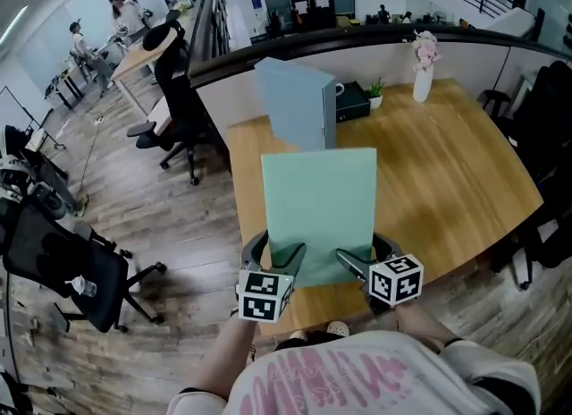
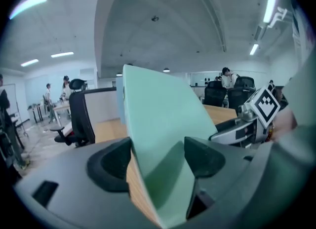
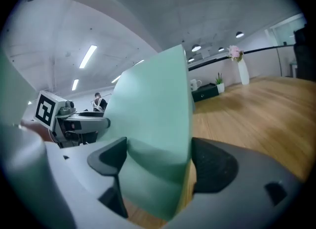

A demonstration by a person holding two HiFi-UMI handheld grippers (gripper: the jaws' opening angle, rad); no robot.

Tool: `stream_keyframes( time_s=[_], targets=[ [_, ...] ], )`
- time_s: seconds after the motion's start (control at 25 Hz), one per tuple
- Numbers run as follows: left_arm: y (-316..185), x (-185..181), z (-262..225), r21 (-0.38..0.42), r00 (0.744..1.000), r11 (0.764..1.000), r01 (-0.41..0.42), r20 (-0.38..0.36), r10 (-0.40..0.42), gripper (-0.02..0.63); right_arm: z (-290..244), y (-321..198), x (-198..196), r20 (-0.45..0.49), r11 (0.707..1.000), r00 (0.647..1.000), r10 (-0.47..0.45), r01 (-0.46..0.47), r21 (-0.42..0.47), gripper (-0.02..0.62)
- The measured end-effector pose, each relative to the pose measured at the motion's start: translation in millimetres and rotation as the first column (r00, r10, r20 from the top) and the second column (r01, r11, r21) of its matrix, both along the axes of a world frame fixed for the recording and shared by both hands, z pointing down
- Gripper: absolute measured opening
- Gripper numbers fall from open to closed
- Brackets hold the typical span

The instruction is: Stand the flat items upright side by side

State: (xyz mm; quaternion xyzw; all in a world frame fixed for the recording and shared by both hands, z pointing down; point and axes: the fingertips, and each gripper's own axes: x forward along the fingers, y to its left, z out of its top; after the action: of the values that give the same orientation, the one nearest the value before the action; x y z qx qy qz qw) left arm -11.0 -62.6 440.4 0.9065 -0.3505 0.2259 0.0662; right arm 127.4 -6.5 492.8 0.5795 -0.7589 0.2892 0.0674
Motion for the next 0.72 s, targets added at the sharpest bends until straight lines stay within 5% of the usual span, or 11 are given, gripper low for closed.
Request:
stream_keyframes(
  time_s=[0.16,0.36,0.72],
  targets=[
    [-21,5,-27,0.121,1.000,0.993,-0.015,0.027,0.011,0.328,-13,-26,1,0.012,0.997,1.000,0.008,-0.009,0.072,0.413],
    [-41,7,-47,0.193,0.998,0.980,-0.043,-0.031,0.050,0.307,-24,-42,3,-0.034,0.991,0.997,0.070,-0.066,0.120,0.413],
    [-153,-12,-33,0.202,0.963,0.957,-0.208,-0.128,0.236,0.310,-26,-131,-22,-0.162,0.944,0.945,0.284,-0.245,0.222,0.413]
  ],
)
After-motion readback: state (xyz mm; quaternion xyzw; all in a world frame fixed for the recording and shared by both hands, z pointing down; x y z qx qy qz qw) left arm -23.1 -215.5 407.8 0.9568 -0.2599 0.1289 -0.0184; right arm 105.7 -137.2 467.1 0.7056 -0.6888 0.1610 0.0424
